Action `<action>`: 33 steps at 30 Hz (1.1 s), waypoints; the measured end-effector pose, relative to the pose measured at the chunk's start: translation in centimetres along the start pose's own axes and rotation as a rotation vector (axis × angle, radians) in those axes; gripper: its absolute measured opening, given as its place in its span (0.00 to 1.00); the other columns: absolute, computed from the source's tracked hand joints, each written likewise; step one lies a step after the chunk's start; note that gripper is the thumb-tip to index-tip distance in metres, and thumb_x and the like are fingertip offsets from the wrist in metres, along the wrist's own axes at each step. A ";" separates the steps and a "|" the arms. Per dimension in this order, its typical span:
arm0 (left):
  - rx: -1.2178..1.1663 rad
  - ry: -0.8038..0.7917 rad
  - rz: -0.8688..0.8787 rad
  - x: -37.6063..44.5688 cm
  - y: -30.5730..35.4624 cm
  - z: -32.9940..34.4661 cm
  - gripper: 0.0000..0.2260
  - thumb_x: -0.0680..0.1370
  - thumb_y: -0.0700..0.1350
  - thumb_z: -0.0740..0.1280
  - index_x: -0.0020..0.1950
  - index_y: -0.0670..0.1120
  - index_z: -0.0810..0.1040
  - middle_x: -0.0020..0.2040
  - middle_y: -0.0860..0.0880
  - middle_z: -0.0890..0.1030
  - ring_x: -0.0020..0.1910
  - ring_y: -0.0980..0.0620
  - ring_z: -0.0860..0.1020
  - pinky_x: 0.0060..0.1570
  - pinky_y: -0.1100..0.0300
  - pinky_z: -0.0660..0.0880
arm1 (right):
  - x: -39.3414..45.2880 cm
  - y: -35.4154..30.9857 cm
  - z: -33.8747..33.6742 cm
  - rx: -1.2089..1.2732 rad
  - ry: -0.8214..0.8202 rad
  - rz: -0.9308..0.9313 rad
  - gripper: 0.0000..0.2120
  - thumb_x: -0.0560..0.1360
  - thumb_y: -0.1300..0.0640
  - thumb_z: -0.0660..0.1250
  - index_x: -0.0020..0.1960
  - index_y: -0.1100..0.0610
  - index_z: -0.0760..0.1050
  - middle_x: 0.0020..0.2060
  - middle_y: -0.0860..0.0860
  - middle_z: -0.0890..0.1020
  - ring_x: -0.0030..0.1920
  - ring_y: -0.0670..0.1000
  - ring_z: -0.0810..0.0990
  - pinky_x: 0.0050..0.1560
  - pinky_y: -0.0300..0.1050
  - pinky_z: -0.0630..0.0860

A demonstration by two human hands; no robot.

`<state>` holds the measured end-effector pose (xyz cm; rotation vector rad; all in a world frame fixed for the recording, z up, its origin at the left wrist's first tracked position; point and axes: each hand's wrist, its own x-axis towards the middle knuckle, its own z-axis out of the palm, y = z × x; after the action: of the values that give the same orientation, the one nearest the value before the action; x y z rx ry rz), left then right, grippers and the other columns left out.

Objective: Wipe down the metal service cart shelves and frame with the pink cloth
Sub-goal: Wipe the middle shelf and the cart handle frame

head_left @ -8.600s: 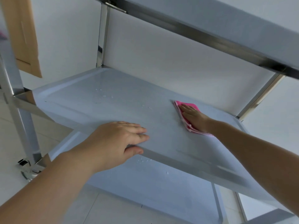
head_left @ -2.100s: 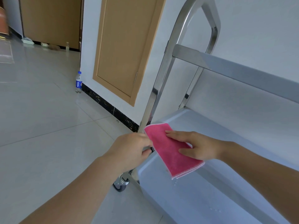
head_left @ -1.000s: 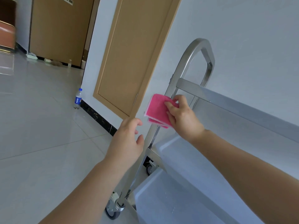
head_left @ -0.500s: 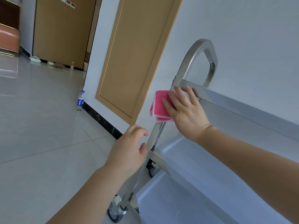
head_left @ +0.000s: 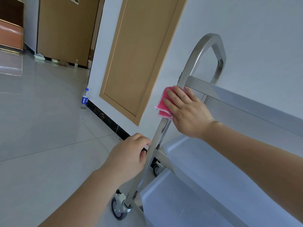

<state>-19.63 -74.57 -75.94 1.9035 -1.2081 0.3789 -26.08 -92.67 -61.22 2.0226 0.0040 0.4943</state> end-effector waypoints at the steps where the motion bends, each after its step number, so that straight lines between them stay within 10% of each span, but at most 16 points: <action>1: -0.003 -0.007 -0.004 -0.2 -0.3 0.0 0.12 0.76 0.43 0.60 0.57 0.54 0.72 0.55 0.61 0.72 0.45 0.60 0.73 0.40 0.64 0.71 | 0.1 -0.3 0.1 0.016 0.012 0.009 0.24 0.76 0.51 0.52 0.69 0.60 0.65 0.70 0.58 0.67 0.72 0.60 0.60 0.73 0.58 0.51; 12: 0.009 -0.099 0.012 -2.6 -2.9 0.2 0.11 0.75 0.42 0.60 0.55 0.53 0.74 0.52 0.60 0.74 0.38 0.59 0.72 0.38 0.63 0.69 | -2.9 -9.7 3.0 -0.032 -0.282 -0.256 0.22 0.77 0.51 0.55 0.67 0.59 0.65 0.66 0.58 0.71 0.70 0.61 0.63 0.73 0.58 0.54; 19: -0.071 -0.126 0.070 -3.3 -4.4 2.4 0.11 0.75 0.41 0.61 0.53 0.51 0.77 0.51 0.58 0.76 0.38 0.56 0.75 0.36 0.63 0.68 | -2.1 -9.4 3.4 0.153 -0.129 -0.403 0.13 0.75 0.58 0.58 0.57 0.55 0.75 0.54 0.50 0.80 0.60 0.56 0.74 0.68 0.50 0.63; 33: -0.294 -0.022 0.012 -3.9 -5.6 7.4 0.11 0.70 0.31 0.65 0.44 0.45 0.81 0.42 0.52 0.81 0.38 0.50 0.79 0.34 0.54 0.77 | -6.6 -11.5 2.3 0.067 -0.289 -0.284 0.24 0.74 0.56 0.52 0.67 0.56 0.71 0.67 0.52 0.73 0.70 0.56 0.67 0.70 0.52 0.64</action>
<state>-18.00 -76.83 -85.61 1.6515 -1.2178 0.1755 -28.96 -90.31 -74.17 2.0994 0.1306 0.0215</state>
